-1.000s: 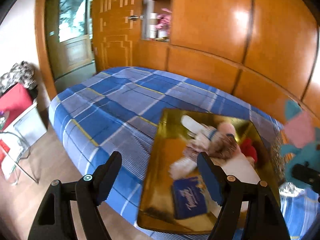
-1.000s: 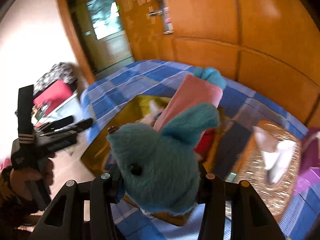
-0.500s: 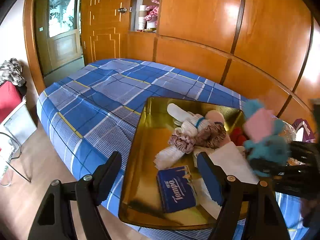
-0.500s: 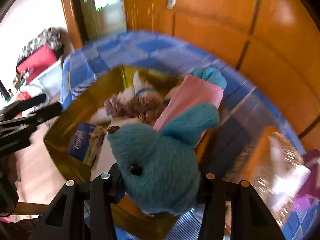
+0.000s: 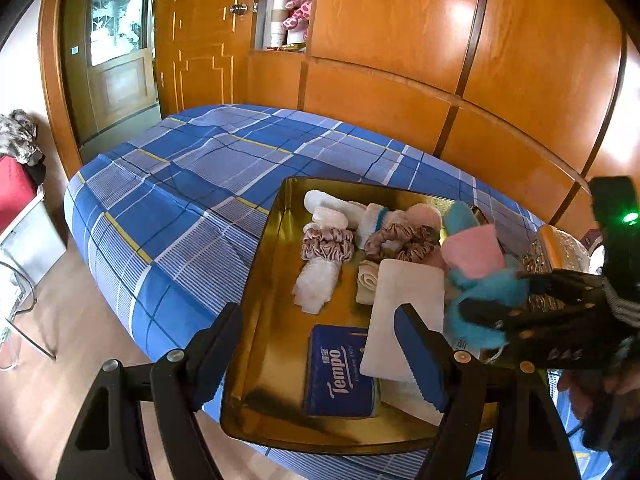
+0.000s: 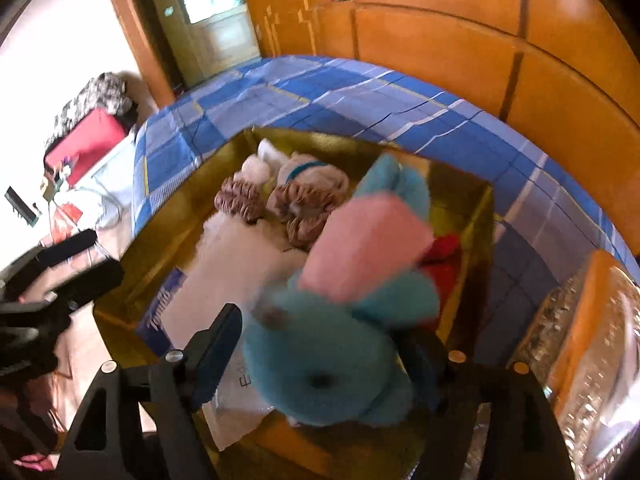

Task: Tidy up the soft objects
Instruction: 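Carry the blue plush over the gold tray with the right gripper, then lower the blue plush into the tray and open the right gripper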

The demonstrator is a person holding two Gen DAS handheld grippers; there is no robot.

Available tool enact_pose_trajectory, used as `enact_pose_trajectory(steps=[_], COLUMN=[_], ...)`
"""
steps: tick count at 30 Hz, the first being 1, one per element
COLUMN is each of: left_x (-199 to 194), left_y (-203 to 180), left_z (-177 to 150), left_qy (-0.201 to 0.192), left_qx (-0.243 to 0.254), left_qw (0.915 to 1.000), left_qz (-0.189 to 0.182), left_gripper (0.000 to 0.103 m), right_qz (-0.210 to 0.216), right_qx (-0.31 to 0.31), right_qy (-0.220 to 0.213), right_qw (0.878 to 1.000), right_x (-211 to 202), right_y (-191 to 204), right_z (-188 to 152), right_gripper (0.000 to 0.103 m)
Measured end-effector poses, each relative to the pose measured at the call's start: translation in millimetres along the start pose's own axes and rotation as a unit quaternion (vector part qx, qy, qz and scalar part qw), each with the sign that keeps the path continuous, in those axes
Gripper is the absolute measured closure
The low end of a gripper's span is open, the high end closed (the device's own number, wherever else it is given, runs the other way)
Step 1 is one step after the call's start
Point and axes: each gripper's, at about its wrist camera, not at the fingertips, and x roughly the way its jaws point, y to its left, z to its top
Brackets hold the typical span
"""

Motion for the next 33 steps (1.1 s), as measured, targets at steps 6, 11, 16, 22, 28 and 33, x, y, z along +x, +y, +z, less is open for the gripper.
enact_pose_trajectory(steps=[6,11,16,22,28,33], left_x=[-4,-6,-9,-12,-17,-23], left_y=[-3,-8,-12,-16,-22,-32], left_z=[1,0,0,-1,-2,-4], left_qy=[-0.007,-0.011,-0.015,-0.018,-0.024,-0.032], left_qx=[0.005,0.013,0.016,0.022,0.027,0.037], left_qw=[1.0,0.9999,0.9998,0.9996,0.9993,0.9988], left_qz=[0.0,0.002,0.003,0.002,0.003,0.001], left_gripper=[0.025,0.025,0.023,0.023,0.02,0.018], right_qz=[-0.02,-0.042,-0.079,-0.09,-0.1,-0.124], right_qx=[0.022,0.013,-0.013,-0.022,-0.015,0.006], right_qy=[-0.04,-0.045,-0.029,-0.042,-0.082,-0.117], right_qw=[0.999,0.998,0.996,0.995,0.991,0.985], right_x=[-24,-17,0,-11,-37,-60], right_y=[-6,-4,0,8,18,25], right_z=[-4,-8,-12,-16,-24,-38], right_gripper=[0.024,0.024,0.032,0.032,0.027,0.026])
